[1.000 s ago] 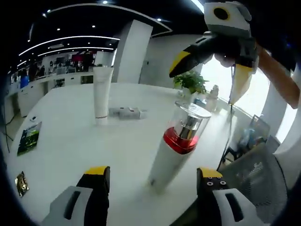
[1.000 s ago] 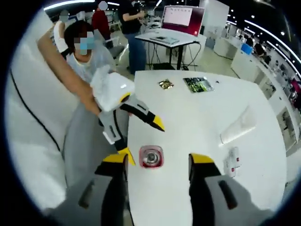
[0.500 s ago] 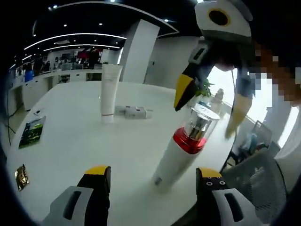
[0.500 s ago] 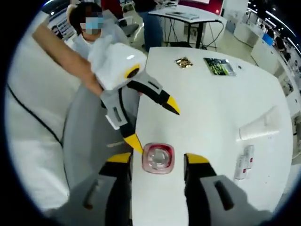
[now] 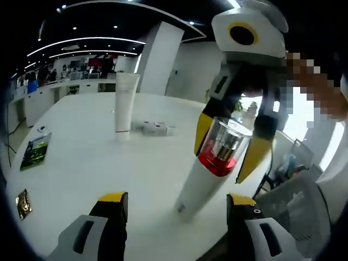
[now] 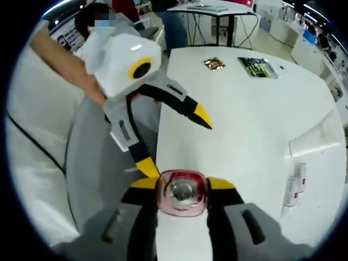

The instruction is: Arrange the skincare products in the storage area until every visible bottle or jar stands upright without overlapping.

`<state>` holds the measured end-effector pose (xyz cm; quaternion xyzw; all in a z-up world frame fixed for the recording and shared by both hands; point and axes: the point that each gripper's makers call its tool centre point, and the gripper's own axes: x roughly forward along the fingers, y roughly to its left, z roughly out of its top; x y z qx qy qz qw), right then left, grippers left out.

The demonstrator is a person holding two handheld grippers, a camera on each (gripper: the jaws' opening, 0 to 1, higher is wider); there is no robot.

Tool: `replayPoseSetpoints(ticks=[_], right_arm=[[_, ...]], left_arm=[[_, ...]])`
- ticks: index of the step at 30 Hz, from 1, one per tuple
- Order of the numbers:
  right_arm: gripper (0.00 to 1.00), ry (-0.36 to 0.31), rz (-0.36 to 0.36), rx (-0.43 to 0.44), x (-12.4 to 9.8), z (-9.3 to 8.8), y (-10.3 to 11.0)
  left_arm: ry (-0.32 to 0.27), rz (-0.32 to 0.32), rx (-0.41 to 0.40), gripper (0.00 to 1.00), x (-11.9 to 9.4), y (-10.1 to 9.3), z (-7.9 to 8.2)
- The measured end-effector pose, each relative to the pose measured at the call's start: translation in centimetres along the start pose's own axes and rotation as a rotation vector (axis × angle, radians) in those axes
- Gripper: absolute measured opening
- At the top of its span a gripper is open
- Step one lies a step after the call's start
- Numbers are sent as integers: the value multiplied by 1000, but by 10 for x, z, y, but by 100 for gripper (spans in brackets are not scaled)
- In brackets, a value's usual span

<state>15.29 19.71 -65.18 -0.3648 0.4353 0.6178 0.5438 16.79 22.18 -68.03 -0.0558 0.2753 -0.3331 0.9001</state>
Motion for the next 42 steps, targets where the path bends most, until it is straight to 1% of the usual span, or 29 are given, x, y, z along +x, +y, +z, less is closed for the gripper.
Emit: replayPoseSetpoints(ticks=[2, 3, 6, 10, 11, 12, 13, 17, 18, 28, 36, 37, 38, 42], right_arm=[[33, 3, -26, -26, 0, 0, -3], [33, 8, -19, -5, 0, 0, -2], [32, 5, -29, 0, -1, 0, -5], [31, 21, -43, -14, -4, -1, -4], [30, 21, -37, 34, -5, -2, -1], [30, 55, -39, -12, -6, -6, -4], [30, 58, -31, -17, -6, -6, -3], [30, 47, -49, -14, -5, -3, -5], [30, 57, -54, -23, -5, -4, -7], [30, 62, -72, -17, -7, -6, -21], [29, 59, -95, -12, -17, -6, -39], [29, 68, -117, -16, -19, -7, -46], [29, 66, -104, -7, -20, -8, -45], [29, 64, -101, -4, -23, -8, -52]], left_arm=[[1, 0, 0, 76, 0, 0, 0], [3, -1, -1, 76, 0, 0, -1], [7, -4, 1, 76, 1, -1, -2], [12, -6, 1, 76, 1, -1, -3], [13, -6, -1, 76, 2, -1, -3], [13, -7, -5, 76, 2, -1, -3], [13, -7, -8, 76, 1, -1, -3], [12, -5, -9, 76, 1, -1, -3], [12, -4, -10, 76, 1, -1, -3], [17, -1, -13, 75, 2, 1, -4], [14, 5, -14, 74, 1, 2, -4], [13, 6, -17, 74, 1, 2, -3], [13, 7, -18, 73, 0, 3, -3], [10, 8, -24, 73, 0, 4, -3]])
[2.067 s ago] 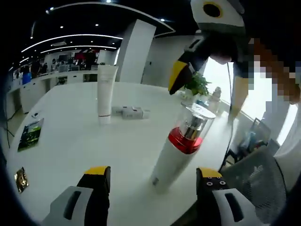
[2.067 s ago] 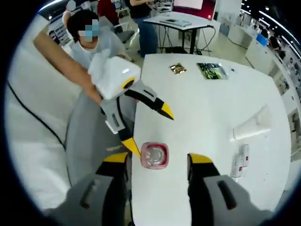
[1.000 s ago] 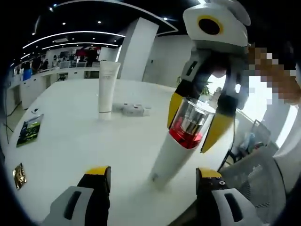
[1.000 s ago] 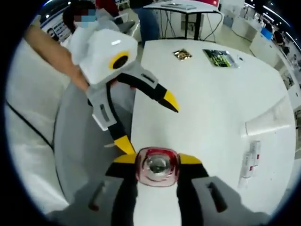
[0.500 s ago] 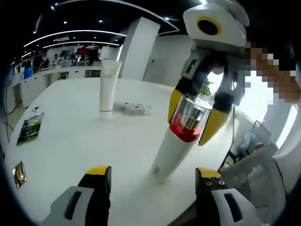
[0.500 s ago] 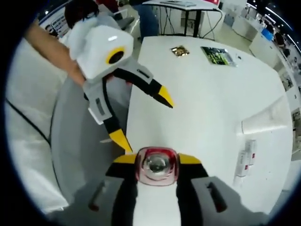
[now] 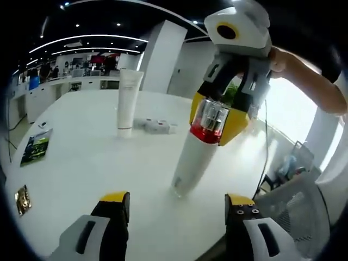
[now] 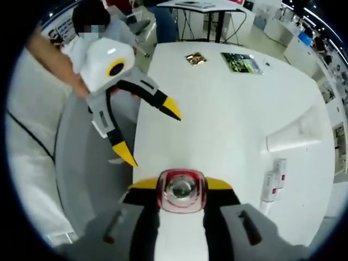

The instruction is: Arrange the skincare products in the storage area until every visible bottle or jar stands upright without overlapping.

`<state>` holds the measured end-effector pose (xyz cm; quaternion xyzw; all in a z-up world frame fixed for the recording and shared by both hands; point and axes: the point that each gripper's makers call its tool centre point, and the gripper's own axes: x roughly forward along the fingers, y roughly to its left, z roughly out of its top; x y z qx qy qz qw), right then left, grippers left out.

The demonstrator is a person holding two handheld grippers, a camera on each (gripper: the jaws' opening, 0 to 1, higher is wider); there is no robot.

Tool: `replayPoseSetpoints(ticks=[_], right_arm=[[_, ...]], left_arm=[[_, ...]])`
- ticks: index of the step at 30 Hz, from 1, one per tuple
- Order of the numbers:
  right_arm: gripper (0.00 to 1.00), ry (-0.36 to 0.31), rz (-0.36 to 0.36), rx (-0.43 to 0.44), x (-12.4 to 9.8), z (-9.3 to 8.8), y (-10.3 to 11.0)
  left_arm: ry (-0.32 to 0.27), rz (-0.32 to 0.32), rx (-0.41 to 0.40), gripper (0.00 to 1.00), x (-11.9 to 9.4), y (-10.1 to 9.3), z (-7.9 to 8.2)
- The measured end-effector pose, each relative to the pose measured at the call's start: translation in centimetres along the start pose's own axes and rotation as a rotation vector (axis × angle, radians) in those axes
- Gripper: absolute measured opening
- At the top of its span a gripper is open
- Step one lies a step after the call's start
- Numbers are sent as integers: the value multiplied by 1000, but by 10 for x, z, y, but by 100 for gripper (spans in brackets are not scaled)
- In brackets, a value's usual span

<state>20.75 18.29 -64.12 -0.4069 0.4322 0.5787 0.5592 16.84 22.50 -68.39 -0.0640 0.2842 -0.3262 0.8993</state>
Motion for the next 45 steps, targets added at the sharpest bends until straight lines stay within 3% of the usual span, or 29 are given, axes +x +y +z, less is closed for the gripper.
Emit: replayPoseSetpoints(ticks=[16, 45], right_arm=[[29, 12, -17, 17, -6, -10, -37], [29, 10, -47, 10, -21, -11, -103]], left_arm=[[7, 2, -22, 73, 1, 3, -3], [23, 10, -58, 73, 0, 4, -5]])
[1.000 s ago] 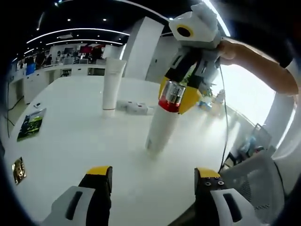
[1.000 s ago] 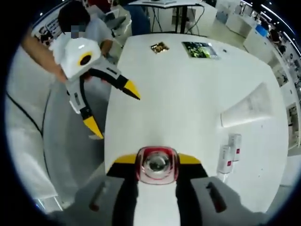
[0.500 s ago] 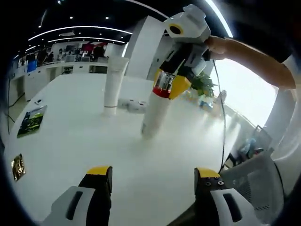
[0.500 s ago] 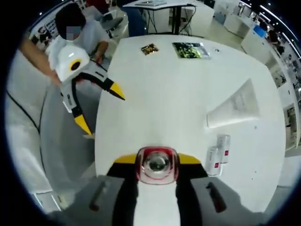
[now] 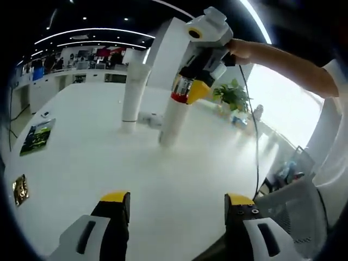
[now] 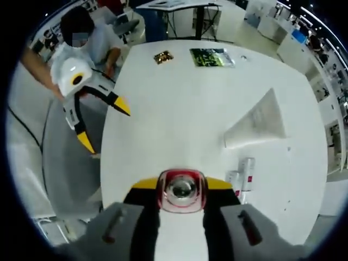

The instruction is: Arrange the skincare products in the storage area until every visible bottle or jar stands upright without overlapping.

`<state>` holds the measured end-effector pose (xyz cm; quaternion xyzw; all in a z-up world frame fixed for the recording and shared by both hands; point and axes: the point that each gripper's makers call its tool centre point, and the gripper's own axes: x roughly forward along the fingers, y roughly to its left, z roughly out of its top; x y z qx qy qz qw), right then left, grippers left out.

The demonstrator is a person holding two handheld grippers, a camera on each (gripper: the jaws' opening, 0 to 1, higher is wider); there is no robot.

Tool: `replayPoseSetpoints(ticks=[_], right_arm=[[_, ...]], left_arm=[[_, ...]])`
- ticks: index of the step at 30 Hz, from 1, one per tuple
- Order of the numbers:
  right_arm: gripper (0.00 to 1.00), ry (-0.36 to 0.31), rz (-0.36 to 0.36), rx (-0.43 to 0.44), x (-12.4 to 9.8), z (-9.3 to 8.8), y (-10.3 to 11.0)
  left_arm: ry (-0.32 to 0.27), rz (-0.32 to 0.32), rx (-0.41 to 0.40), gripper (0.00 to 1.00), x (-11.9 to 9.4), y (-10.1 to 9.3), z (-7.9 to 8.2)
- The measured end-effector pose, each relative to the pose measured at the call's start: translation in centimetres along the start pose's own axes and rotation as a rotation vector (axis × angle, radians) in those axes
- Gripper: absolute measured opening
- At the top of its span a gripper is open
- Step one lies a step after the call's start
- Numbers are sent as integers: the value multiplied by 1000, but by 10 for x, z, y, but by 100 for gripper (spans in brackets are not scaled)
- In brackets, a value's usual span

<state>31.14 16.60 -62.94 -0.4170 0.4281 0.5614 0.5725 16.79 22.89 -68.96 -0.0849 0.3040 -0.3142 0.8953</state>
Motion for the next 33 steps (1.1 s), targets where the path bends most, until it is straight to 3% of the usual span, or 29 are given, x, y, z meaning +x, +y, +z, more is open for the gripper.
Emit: replayPoseSetpoints(ticks=[16, 33], right_arm=[[29, -35, -11, 14, -2, 6, -23], [29, -29, -30, 13, 2, 8, -59]], left_arm=[[-11, 10, -4, 73, -1, 6, 1], [-10, 12, -15, 72, -2, 2, 3]])
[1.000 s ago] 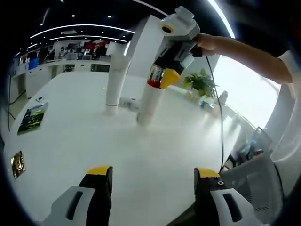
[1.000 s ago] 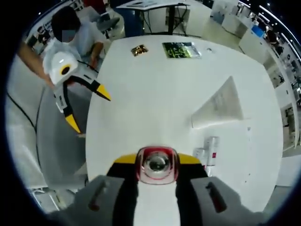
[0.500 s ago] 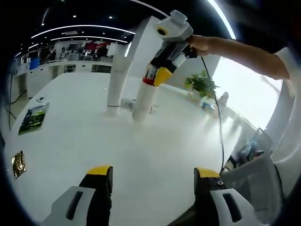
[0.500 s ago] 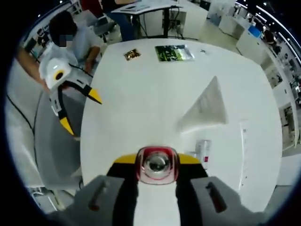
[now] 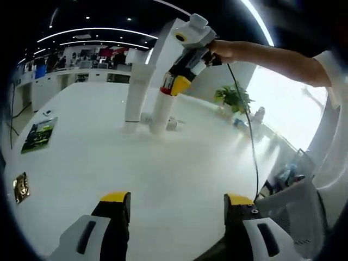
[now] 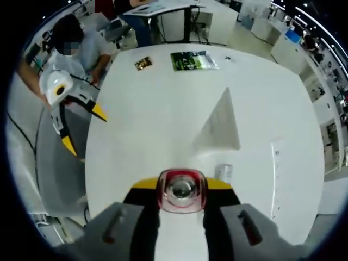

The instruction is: Arrange the skincare products in the storage area until every visible bottle or jar stands upright without overlapping.

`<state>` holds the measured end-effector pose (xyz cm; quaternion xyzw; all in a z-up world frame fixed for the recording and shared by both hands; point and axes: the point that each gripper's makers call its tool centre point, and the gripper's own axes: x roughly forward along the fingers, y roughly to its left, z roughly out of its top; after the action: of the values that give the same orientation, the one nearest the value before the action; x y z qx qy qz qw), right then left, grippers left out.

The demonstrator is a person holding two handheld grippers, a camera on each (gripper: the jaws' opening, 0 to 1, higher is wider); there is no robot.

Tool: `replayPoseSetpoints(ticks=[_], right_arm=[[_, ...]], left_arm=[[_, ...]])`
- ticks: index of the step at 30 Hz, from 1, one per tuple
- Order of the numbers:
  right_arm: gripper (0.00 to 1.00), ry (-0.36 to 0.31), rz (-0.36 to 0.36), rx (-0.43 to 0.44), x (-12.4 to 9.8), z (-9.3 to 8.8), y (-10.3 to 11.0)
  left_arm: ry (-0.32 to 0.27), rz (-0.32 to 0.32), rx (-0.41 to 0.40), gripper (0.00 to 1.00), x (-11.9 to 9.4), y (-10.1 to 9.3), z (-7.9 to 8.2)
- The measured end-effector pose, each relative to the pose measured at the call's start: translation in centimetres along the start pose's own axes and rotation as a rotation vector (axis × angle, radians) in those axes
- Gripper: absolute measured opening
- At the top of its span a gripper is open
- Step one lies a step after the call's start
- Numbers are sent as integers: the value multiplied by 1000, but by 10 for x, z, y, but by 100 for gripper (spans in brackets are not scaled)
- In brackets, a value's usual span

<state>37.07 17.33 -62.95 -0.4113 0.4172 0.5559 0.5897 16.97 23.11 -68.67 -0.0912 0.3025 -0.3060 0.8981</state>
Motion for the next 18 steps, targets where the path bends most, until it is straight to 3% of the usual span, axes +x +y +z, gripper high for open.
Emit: replayPoseSetpoints(ticks=[18], right_arm=[[29, 3, -13, 3, 6, 0, -30]], left_arm=[[13, -1, -24, 72, 4, 9, -8]])
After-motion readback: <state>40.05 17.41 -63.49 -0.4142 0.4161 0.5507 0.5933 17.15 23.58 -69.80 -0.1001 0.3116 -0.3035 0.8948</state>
